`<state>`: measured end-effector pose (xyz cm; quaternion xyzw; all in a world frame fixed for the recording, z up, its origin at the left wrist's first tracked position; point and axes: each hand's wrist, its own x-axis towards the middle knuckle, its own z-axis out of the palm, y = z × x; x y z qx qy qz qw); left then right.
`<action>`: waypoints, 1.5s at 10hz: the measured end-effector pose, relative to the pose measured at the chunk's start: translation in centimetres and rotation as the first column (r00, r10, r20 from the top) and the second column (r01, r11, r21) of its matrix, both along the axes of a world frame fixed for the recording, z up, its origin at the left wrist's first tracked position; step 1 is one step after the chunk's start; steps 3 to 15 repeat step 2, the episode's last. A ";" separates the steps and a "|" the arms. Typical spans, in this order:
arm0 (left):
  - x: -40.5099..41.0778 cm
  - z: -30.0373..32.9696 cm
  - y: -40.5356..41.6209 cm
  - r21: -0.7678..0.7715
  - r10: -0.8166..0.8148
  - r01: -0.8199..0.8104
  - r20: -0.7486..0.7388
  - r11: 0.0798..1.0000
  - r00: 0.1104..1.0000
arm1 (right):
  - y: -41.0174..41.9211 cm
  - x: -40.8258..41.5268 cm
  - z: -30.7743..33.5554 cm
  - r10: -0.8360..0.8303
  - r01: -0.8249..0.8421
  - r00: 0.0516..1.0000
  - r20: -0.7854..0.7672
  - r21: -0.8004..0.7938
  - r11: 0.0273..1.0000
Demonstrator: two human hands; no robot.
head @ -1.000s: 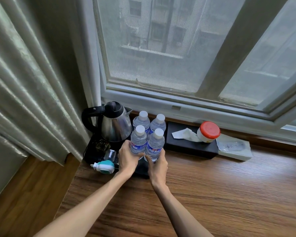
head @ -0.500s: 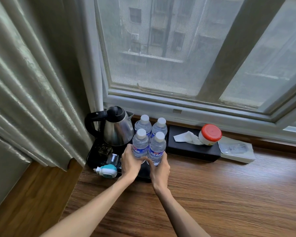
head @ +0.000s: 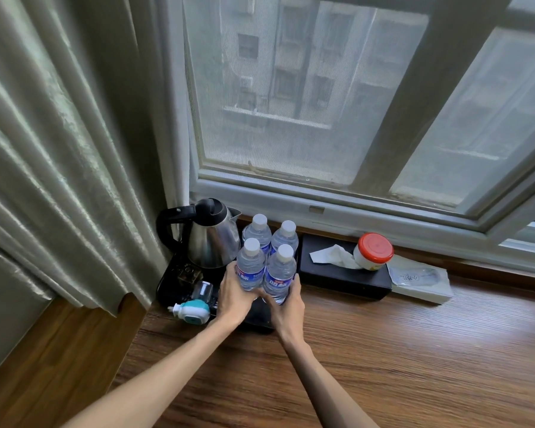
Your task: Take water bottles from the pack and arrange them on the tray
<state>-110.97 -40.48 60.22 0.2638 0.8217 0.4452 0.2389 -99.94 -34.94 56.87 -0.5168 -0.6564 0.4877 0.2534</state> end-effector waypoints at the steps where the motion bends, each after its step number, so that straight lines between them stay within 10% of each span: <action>1: -0.2 0.3 -0.8 0.079 -0.032 0.030 0.019 0.996 0.999 | 0.0 0.8 -0.1 0.017 -0.017 1.000 0.022 -0.007 1.000; 15: -0.2 1.8 -1.1 0.159 -0.031 0.036 -0.036 0.987 0.999 | -0.2 1.7 2.5 0.005 -0.005 1.000 -0.003 0.040 0.999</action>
